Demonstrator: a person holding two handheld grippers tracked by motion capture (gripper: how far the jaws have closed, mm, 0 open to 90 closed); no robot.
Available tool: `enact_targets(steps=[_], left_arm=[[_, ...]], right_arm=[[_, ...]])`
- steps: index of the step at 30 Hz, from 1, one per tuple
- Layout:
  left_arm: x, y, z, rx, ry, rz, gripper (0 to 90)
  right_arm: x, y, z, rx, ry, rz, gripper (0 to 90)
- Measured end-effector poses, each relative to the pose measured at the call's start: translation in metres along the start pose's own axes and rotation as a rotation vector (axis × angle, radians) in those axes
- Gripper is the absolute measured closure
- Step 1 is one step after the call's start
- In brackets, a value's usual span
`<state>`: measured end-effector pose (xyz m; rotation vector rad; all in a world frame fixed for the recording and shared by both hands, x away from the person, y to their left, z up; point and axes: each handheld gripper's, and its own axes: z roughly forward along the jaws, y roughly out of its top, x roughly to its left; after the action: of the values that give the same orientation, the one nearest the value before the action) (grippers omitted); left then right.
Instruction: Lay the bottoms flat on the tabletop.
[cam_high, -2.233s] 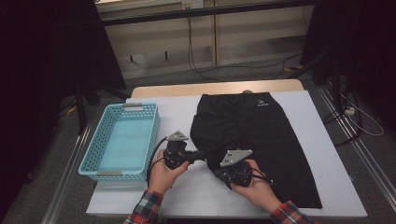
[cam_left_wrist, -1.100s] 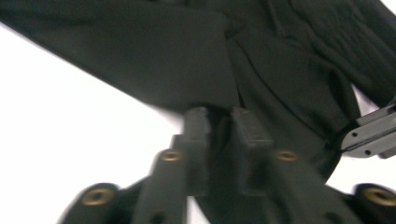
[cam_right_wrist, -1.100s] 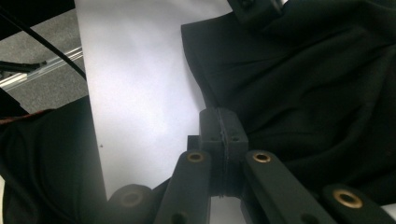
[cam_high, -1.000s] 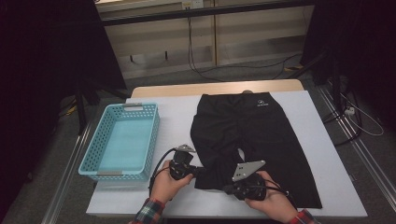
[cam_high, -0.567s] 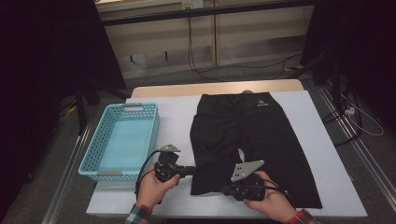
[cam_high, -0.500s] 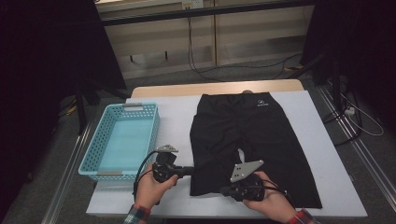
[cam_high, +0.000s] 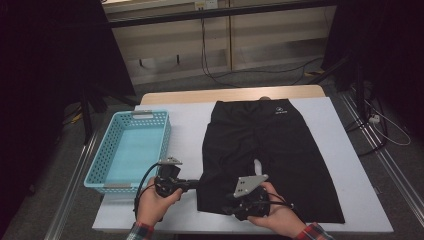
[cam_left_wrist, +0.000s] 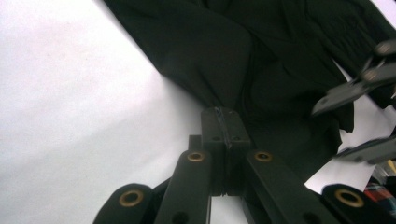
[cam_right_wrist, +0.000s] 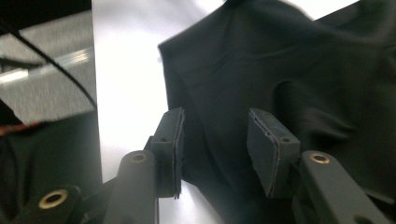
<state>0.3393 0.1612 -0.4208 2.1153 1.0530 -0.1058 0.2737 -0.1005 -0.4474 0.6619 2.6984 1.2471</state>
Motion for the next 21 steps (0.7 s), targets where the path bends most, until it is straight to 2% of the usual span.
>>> enact_targets(steps=[2,4,6,10,12,14,16,17,18,20,21], left_arm=[[0.000,0.000,0.001,0.001,-0.002,-0.003,90.0],[0.000,-0.001,0.003,0.009,-0.004,0.002,90.0],[0.000,-0.001,0.004,0.014,-0.004,0.001,90.0],[0.000,0.000,0.003,0.006,-0.012,-0.003,90.0],[0.001,0.001,0.003,-0.006,-0.027,-0.016,90.0],[0.001,0.002,0.004,-0.023,-0.019,-0.020,88.7],[0.003,0.004,0.005,-0.056,-0.007,-0.052,77.3],[0.004,0.007,0.007,-0.065,0.012,-0.057,71.7],[0.004,0.009,0.011,-0.085,0.048,-0.057,63.4],[0.006,0.016,0.021,-0.086,0.110,-0.050,56.7],[0.008,0.018,0.027,-0.093,0.132,-0.063,50.9]], right_arm=[[0.001,-0.001,0.006,0.025,-0.008,-0.026,55.5],[0.001,-0.001,0.008,0.015,-0.021,-0.040,62.1],[-0.001,0.000,0.006,0.025,-0.008,-0.048,88.5],[-0.002,-0.001,0.002,0.037,0.030,-0.044,90.0],[-0.004,-0.003,-0.001,0.035,0.057,-0.025,90.0],[-0.004,-0.005,-0.005,0.032,0.072,-0.007,90.0],[-0.003,-0.007,-0.008,0.037,0.076,-0.006,90.0],[-0.002,-0.008,-0.009,0.038,0.079,-0.011,90.0],[-0.001,-0.008,-0.009,0.044,0.088,-0.009,90.0],[0.001,-0.008,-0.008,0.044,0.092,-0.018,90.0],[0.001,-0.008,-0.008,0.047,0.098,-0.020,90.0]])
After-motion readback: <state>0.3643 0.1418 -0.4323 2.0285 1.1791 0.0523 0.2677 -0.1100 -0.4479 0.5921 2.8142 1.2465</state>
